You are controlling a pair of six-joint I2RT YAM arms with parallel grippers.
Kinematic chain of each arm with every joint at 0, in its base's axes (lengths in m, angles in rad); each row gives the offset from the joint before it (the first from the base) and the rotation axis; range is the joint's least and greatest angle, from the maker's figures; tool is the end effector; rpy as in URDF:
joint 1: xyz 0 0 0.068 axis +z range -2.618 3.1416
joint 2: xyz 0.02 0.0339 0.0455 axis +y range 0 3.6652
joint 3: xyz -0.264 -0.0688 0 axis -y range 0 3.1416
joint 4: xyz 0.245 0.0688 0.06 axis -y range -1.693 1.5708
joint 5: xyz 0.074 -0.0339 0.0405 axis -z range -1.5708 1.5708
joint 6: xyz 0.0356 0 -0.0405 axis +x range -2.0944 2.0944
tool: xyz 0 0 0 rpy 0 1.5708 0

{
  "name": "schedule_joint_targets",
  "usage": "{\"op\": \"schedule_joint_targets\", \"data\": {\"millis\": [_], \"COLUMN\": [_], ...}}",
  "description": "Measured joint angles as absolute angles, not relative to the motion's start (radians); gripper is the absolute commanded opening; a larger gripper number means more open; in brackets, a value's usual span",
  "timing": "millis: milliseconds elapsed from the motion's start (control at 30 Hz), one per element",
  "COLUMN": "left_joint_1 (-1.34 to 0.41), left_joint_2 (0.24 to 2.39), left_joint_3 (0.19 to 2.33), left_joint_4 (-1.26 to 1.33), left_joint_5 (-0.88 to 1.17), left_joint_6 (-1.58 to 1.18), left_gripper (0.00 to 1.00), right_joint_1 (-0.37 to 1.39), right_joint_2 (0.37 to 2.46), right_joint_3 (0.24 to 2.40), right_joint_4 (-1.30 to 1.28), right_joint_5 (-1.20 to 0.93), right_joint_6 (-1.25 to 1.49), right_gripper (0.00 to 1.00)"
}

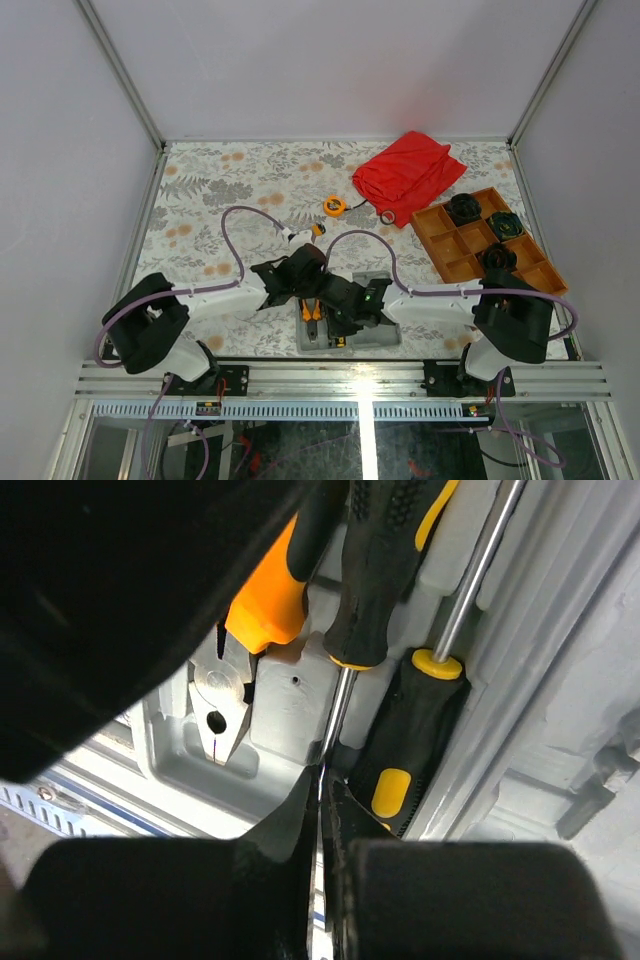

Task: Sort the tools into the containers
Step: Adjust the screwdriver in the storage box.

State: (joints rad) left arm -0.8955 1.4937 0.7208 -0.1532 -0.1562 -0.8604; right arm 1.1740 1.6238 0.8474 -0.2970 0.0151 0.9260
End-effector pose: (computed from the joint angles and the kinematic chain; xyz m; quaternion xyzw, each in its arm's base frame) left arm 0.1810 -0.2171 0.1614 -0.0081 0.9459 -0.1957 0.2587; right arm 0.1176 0.2794 0.1519 -0.1180 0.9620 0.2099 0.1288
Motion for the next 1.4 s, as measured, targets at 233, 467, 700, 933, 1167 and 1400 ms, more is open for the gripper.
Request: {"op": "schedule_joint_targets", "data": {"millis": [233, 467, 700, 933, 1167, 1400], "left_joint_1": [-0.885, -0.886, -0.900, -0.908, -0.910, -0.910], "left_joint_2": [1.502, 1.474, 1.351, 1.341, 1.268, 1.118], "left_joint_3": [0.693, 0.643, 0.585, 0.612, 0.617, 0.617], "left_joint_4": [-0.081, -0.007, -0.060, -0.136, -0.229, -0.266], "left_joint_5": [-0.147, -0.156, -0.160, -0.137, -0.127, -0.136], "left_joint_6": [-0.872, -0.880, -0.862, -0.830, -0.805, -0.796], "left_gripper": [0.00, 0.00, 0.00, 0.09, 0.25, 0.34], "right_joint_1": [1.169, 1.166, 1.171, 1.179, 1.185, 1.185], "right_joint_2": [1.640, 1.606, 1.507, 1.477, 1.300, 1.086], "right_joint_3": [0.839, 0.783, 0.689, 0.695, 0.705, 0.656], "right_joint_4": [-0.253, -0.178, -0.073, -0.094, -0.168, -0.122], "right_joint_5": [0.005, -0.007, -0.077, -0.123, -0.033, 0.164], "right_joint_6": [0.963, 0.962, 0.923, 0.834, 0.759, 0.671], "right_gripper": [0.00, 0.00, 0.05, 0.22, 0.45, 0.75]}}
